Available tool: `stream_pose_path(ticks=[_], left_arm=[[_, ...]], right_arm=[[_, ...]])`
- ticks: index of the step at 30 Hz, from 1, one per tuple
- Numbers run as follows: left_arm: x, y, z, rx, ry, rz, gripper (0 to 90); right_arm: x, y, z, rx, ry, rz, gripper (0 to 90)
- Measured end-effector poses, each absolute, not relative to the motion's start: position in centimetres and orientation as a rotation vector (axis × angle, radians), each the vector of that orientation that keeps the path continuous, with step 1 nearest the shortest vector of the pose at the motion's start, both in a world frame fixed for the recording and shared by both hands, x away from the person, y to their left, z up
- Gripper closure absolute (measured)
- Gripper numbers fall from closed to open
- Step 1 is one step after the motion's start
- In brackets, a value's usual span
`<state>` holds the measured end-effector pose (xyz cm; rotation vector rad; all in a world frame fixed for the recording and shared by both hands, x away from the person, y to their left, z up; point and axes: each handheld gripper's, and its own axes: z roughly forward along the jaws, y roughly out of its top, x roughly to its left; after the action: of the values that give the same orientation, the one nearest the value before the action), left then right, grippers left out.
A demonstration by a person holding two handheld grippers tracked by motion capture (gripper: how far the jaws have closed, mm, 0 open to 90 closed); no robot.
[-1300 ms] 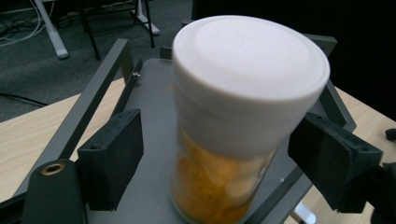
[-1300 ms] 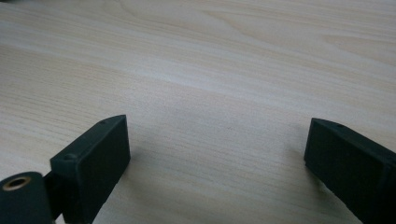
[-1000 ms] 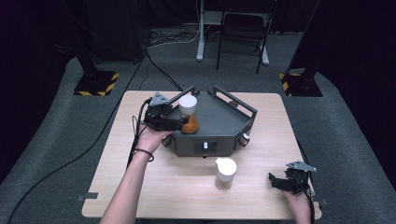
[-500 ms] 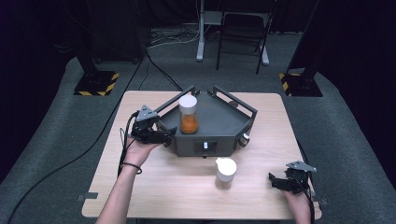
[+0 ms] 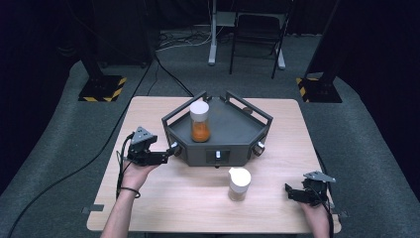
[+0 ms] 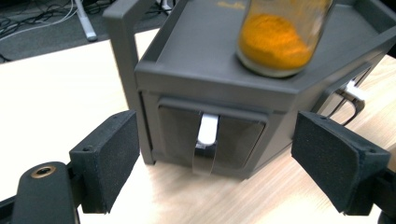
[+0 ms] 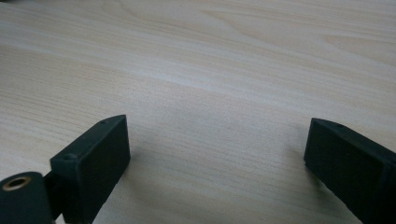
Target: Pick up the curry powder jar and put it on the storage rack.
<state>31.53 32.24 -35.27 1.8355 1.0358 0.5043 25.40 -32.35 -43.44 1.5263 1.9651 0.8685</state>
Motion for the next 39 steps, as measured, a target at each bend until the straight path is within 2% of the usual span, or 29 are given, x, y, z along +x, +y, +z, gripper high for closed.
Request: stream_pose_path(ticks=[11,39], left_arm=[[30.2,33.1,-37.3,1.858,1.074,0.524,13.4],[28.5,34.6,-43.2,1.902,1.210,0.474,13.5]], right_arm=[[25.4,-32.3,-43.4,1.526,1.965,0.868,5.7],[25.4,-32.3,-43.4,1.527,1.965,0.868,5.7]])
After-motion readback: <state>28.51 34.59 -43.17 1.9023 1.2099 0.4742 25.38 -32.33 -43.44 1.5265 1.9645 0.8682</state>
